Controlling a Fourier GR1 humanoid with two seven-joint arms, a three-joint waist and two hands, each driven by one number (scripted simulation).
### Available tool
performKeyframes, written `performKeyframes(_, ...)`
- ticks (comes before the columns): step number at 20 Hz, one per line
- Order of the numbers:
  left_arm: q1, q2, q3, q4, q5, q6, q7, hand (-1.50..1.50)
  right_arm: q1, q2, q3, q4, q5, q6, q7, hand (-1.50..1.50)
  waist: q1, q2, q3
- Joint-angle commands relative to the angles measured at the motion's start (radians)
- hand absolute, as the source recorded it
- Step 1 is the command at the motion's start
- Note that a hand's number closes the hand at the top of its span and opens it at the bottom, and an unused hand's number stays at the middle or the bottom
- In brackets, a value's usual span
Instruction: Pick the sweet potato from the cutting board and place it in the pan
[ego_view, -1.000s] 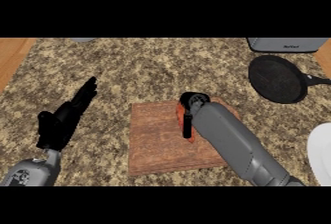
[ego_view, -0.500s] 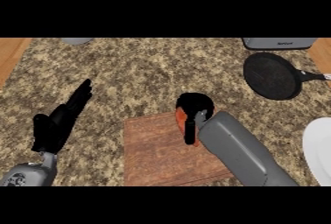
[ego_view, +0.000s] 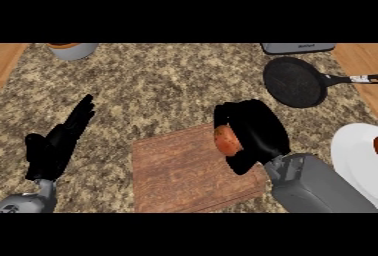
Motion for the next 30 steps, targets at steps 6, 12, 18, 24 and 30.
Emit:
performKeyframes(6, -0.011, -0.012, -0.015, -0.017, -0.011, -0.021, -0.010, 0.00, 0.427, -0.257, -0.163, -0.501, 0.081, -0.242, -0.064, 1.50, 0.050, 0.027, -0.002)
performKeyframes(12, -0.040, -0.058, -0.051, -0.036, -0.052, -0.005, 0.023, 0.00, 0.569, -0.211, -0.369, -0.370, -0.093, -0.396, -0.269, 1.50, 0.086, 0.036, -0.001)
performKeyframes(18, -0.063, -0.060, -0.028, -0.035, -0.047, -0.045, 0.039, 0.00, 0.404, -0.150, -0.499, -0.029, -0.230, -0.379, -0.488, 1.50, 0.108, 0.039, -0.002)
performKeyframes(24, -0.041, -0.064, -0.010, -0.014, -0.072, -0.067, -0.034, 0.00, 0.267, -0.140, -0.584, 0.315, -0.145, -0.444, -0.648, 1.50, 0.112, 0.040, -0.002)
performKeyframes(30, -0.100, -0.094, -0.021, -0.011, -0.062, -0.073, 0.057, 0.00, 0.012, -0.145, -0.686, 0.762, -0.164, -0.495, -0.870, 1.50, 0.128, 0.045, -0.001)
